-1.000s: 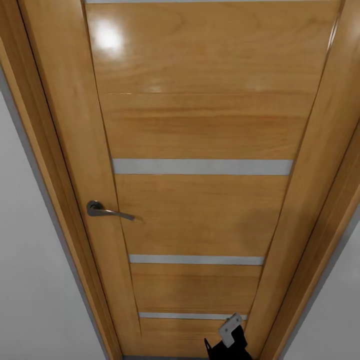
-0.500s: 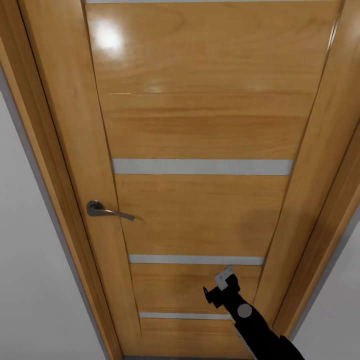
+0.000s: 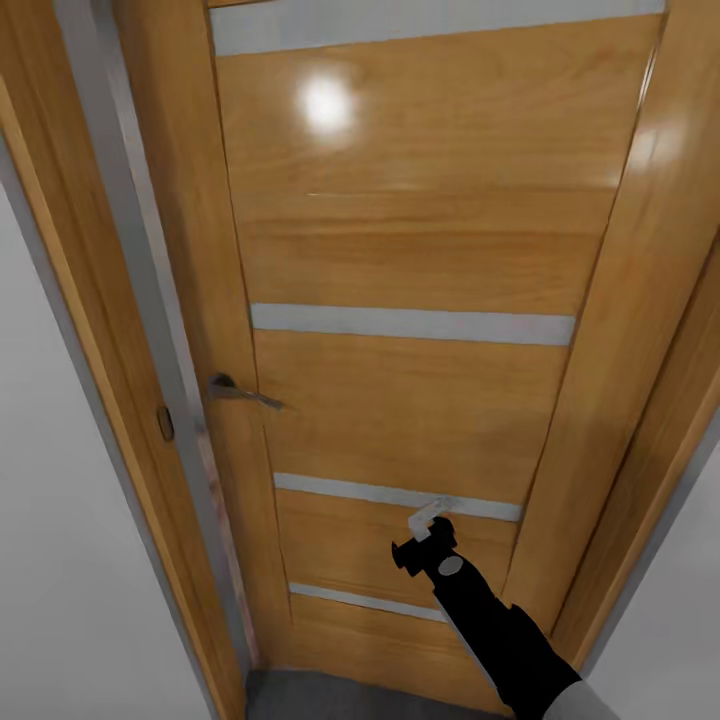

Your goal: Move the two storage containers from the living room to the garage. In the garage, place one container on the floor and stack the other container on top of it (either order is fine).

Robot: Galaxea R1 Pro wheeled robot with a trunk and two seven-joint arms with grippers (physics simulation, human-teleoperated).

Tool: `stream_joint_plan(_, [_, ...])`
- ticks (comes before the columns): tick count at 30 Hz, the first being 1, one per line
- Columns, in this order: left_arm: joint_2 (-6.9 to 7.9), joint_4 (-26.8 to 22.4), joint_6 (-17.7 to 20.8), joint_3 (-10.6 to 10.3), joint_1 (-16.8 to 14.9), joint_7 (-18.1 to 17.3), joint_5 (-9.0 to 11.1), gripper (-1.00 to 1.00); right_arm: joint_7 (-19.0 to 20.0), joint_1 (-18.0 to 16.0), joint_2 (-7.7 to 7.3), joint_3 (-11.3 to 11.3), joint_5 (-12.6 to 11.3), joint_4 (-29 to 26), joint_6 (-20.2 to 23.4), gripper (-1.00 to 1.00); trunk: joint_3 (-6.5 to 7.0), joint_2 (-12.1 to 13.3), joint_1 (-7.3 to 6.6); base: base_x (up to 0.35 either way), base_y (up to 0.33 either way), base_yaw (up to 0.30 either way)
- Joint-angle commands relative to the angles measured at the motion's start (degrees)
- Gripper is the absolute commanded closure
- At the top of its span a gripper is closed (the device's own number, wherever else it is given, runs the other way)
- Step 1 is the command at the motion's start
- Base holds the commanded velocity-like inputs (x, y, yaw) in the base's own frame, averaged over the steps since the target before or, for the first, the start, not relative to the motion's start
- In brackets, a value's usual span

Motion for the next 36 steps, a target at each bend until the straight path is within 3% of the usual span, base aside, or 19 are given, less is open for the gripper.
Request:
stream_joint_plan(1, [0.00, 0.0, -0.1, 0.0, 0.0, 0.0, 0.4, -1.00, -0.5, -0.2, 0.22, 0.3, 0.7, 0.1, 0.4, -1.00, -0.05, 0.0, 0.00, 0.000, 0.000, 0.000])
stream_joint_plan(2, [0.00, 0.0, -0.1, 0.0, 0.0, 0.0, 0.4, -1.00, -1.2, -0.4, 0.90, 0.4, 1.6, 0.5, 0.4, -1.00, -0.05, 0.0, 0.00, 0.000, 0.000, 0.000])
stream_joint_plan(3, [0.00, 0.0, -0.1, 0.0, 0.0, 0.0, 0.4, -1.00, -1.7, -0.5, 1.82, 0.4, 4.2, 0.8, 0.5, -1.00, -0.05, 0.0, 0.00, 0.000, 0.000, 0.000])
stream_joint_plan(4, [0.00, 0.0, -0.1, 0.0, 0.0, 0.0, 0.4, -1.00, -2.3, -0.6, 6.74, 0.4, 11.5, 2.4, 0.5, -1.00, -0.05, 0.0, 0.00, 0.000, 0.000, 0.000])
stream_joint_plan(7, [0.00, 0.0, -0.1, 0.0, 0.0, 0.0, 0.4, -1.00, -2.7, -0.6, 9.56, 0.4, 14.3, 4.4, 0.5, -1.00, -0.05, 0.0, 0.00, 0.000, 0.000, 0.000])
stream_joint_plan(9, [0.00, 0.0, -0.1, 0.0, 0.0, 0.0, 0.4, -1.00, -2.8, -0.9, 10.54, 0.4, 14.9, 5.0, 0.5, -1.00, -0.05, 0.0, 0.00, 0.000, 0.000, 0.000])
stream_joint_plan(12, [0.00, 0.0, -0.1, 0.0, 0.0, 0.0, 0.4, -1.00, -2.9, -2.3, 10.54, 0.4, 15.1, 5.5, 0.7, -1.00, -0.05, 0.0, 0.00, 0.000, 0.000, 0.000])
stream_joint_plan(26, [0.00, 0.0, -0.1, 0.0, 0.0, 0.0, 0.4, -1.00, -3.4, -15.6, 10.54, 0.2, 14.8, 19.8, 0.9, -1.00, -0.05, 0.0, 0.00, 0.000, 0.000, 0.000])
stream_joint_plan(36, [0.00, 0.0, -0.1, 0.0, 0.0, 0.0, 0.4, -1.00, -4.1, -19.2, 10.54, 0.2, 14.5, 21.4, 1.4, -1.00, -0.05, 0.0, 0.00, 0.000, 0.000, 0.000])
